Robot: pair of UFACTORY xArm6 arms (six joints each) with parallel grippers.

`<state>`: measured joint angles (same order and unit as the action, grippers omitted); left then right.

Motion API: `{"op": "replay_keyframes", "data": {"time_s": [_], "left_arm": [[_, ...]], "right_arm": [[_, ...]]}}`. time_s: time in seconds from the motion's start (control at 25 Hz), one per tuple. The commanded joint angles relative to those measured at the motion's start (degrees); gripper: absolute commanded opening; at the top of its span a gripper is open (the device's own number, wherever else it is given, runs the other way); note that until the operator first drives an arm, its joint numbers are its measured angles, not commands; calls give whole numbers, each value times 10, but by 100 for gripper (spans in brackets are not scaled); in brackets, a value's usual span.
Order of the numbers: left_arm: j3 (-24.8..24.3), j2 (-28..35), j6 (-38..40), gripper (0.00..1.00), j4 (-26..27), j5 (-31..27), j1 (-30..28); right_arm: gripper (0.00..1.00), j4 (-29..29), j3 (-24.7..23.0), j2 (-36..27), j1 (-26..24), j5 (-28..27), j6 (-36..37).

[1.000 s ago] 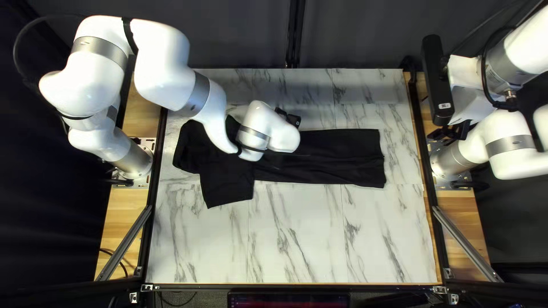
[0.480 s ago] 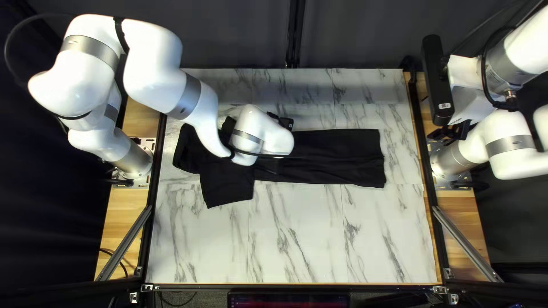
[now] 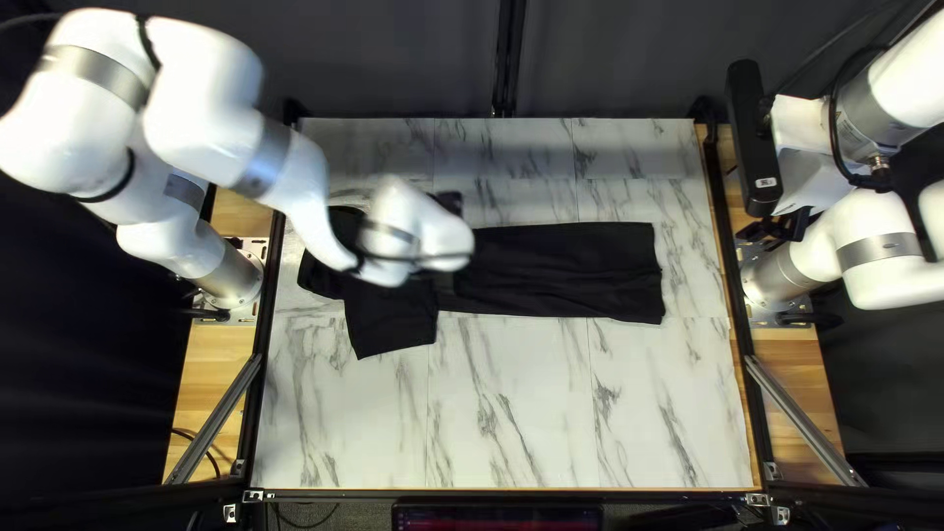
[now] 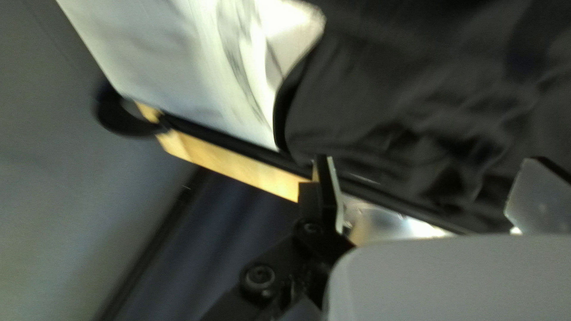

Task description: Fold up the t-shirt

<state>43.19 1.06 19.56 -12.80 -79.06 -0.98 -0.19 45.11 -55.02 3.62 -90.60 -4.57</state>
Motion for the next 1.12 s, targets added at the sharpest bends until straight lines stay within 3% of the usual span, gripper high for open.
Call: {"op": "replay_keyframes", "data": {"time_s": [0.04, 0.32, 0.56, 0.76, 1.12], "left_arm": [[-100, 112, -41, 100, 74, 30, 68], [-187, 196, -90, 100, 174, 96, 123], [-261, 287, -68, 100, 209, 206, 100], [-300, 294, -56, 100, 204, 300, 84], [-319, 247, -79, 100, 200, 389, 87]], "right_arm": [[100, 0, 0, 0, 0, 0, 0], [100, 0, 0, 0, 0, 0, 0], [100, 0, 0, 0, 0, 0, 0], [100, 0, 0, 0, 0, 0, 0], [100, 0, 0, 0, 0, 0, 0]]}}
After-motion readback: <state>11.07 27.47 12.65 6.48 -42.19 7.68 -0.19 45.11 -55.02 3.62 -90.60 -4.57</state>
